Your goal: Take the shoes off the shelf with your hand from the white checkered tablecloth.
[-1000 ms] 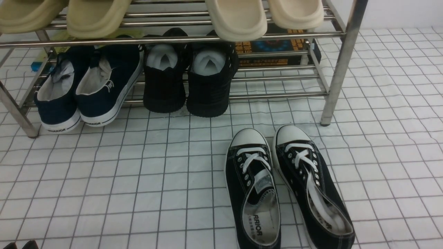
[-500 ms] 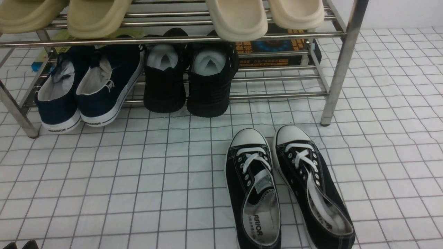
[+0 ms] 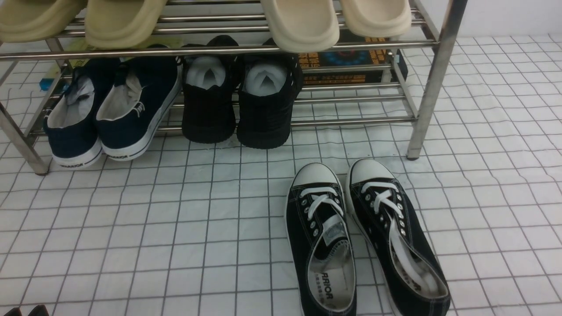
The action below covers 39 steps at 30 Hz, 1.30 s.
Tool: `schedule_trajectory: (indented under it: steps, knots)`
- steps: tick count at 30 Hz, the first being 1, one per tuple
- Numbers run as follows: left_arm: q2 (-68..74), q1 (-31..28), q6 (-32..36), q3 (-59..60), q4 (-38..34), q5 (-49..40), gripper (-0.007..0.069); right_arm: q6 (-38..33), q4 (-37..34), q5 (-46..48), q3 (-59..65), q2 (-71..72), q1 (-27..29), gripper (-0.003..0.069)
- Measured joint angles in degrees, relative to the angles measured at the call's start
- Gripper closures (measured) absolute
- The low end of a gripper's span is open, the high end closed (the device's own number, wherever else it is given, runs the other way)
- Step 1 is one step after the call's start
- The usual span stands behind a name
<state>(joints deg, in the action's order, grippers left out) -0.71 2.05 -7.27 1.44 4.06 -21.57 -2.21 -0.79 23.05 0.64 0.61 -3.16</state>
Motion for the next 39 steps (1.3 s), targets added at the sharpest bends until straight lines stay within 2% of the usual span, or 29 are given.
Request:
schedule_trajectory:
  steps: [39]
  knots:
    - [0.0,0.0,0.0,0.0,0.0,0.0,0.0385,0.0,0.0,0.0,0.0,0.0,0.0,0.0554]
